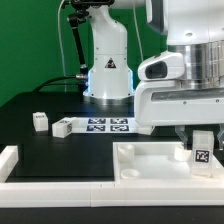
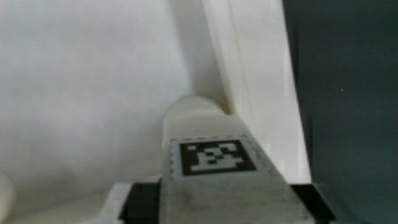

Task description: Assemble square table

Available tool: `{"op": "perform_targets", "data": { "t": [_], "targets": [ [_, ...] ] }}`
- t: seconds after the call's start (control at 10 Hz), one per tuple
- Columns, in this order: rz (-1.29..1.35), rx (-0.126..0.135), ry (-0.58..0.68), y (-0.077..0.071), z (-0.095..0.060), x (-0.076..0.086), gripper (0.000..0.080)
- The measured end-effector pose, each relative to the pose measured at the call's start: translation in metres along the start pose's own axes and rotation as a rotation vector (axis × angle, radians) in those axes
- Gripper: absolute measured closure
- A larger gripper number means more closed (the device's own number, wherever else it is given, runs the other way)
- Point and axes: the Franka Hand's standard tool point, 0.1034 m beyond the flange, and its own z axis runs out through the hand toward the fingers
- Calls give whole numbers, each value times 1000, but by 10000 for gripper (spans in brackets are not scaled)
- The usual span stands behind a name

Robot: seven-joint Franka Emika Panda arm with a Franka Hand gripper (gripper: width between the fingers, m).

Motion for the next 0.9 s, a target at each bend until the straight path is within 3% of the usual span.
{"op": "perform_targets", "data": {
  "t": [0.2, 0.4, 0.5, 0.7, 0.8, 0.9],
  "targets": [
    [361, 4, -7, -1, 1, -2, 505],
    [697, 49, -24, -1, 3, -2, 506],
    [767, 63, -36, -1, 3, -1, 506],
    [833, 65, -41, -2, 3, -2, 506],
    [781, 65, -39, -2, 3, -2, 453],
    [634, 56, -19, -2, 3, -1, 453]
  ]
}}
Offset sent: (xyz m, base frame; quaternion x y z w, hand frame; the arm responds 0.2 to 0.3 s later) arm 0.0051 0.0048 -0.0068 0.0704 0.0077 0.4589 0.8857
